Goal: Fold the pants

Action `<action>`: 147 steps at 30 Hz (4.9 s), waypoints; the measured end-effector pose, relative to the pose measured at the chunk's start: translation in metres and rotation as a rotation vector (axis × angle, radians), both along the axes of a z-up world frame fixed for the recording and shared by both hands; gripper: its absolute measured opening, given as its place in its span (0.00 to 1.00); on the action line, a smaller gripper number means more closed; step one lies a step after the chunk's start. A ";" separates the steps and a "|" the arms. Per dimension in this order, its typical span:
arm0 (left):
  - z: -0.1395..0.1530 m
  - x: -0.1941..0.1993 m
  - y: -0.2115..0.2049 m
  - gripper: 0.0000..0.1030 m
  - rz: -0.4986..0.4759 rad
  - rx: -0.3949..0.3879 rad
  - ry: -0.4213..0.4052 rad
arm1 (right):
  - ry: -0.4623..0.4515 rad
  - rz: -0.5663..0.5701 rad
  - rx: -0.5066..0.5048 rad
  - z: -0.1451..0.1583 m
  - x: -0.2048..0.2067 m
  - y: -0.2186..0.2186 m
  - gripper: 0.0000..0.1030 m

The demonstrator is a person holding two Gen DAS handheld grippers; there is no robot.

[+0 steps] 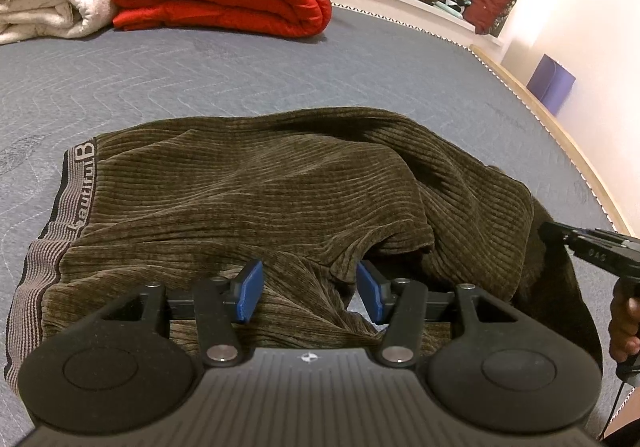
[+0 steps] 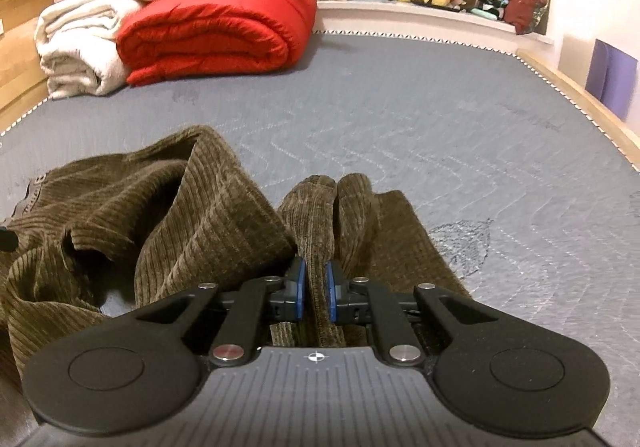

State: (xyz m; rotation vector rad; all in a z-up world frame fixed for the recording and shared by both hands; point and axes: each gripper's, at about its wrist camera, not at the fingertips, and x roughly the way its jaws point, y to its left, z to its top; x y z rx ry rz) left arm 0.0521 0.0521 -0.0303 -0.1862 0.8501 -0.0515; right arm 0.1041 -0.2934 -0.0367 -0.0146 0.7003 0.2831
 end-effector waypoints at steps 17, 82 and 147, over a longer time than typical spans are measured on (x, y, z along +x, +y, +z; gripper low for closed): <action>-0.002 0.002 -0.009 0.55 -0.016 0.000 0.000 | -0.054 -0.149 0.062 0.024 -0.017 -0.040 0.11; 0.000 0.003 -0.025 0.59 -0.033 -0.044 0.019 | 0.183 -0.600 0.372 -0.036 0.015 -0.219 0.66; 0.028 -0.027 0.085 0.17 -0.053 -0.038 0.048 | -0.160 -0.693 0.075 0.021 -0.061 -0.229 0.50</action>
